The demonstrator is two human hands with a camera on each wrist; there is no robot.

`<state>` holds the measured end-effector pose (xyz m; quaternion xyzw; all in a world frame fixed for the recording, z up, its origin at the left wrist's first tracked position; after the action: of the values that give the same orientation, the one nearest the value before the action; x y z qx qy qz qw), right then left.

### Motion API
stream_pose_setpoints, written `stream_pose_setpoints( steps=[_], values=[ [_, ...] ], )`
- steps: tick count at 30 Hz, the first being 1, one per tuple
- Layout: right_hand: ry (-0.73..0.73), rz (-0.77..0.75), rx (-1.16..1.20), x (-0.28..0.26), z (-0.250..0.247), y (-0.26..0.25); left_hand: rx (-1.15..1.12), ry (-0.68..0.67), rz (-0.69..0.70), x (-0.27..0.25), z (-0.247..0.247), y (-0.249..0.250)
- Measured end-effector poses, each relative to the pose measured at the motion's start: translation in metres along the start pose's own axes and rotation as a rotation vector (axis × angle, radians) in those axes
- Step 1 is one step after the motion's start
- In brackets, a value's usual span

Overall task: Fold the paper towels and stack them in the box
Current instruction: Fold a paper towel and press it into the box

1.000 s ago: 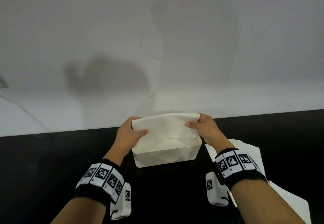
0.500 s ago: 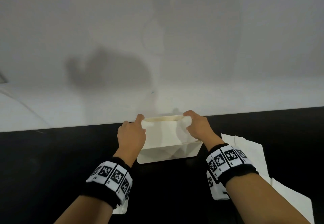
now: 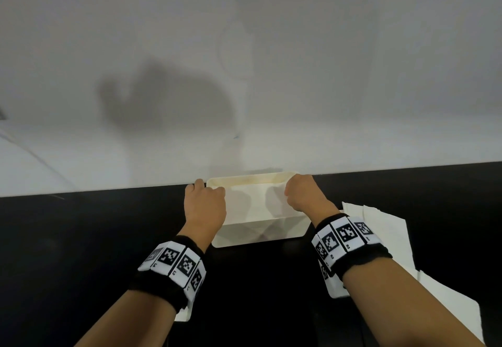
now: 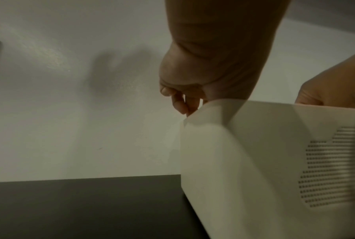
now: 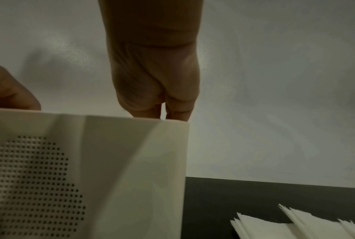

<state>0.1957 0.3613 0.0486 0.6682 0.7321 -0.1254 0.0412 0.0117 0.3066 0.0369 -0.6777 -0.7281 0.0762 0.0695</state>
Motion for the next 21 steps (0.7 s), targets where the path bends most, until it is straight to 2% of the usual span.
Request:
stream_pose_setpoints(
  steps=[3, 8, 13, 17, 21],
  values=[
    [-0.031, -0.019, -0.135, -0.003, 0.003, -0.004, 0.018, -0.010, -0.006, 0.000, 0.000, 0.002],
    [-0.030, 0.009, -0.104, -0.008, 0.001, -0.006, 0.071, -0.004, -0.007, -0.001, -0.003, 0.003],
    [0.014, -0.005, -0.243, -0.016, -0.001, -0.013, 0.135, -0.024, -0.013, -0.001, -0.005, 0.006],
    [-0.035, -0.019, -0.178, -0.025, -0.002, -0.013, 0.196, -0.059, 0.017, 0.001, -0.007, 0.011],
    [-0.066, -0.013, -0.010, -0.033, -0.011, -0.003, 0.201, -0.105, 0.025, -0.002, -0.016, 0.013]
  ],
)
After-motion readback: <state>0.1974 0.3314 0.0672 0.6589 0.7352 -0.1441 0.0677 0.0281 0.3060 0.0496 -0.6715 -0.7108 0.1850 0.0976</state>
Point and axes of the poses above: each hand's wrist, its own x-axis towards the middle knuckle, its own z-axis out of the palm, y = z × x, the point moved 3 cm from there along x, towards the middle knuckle
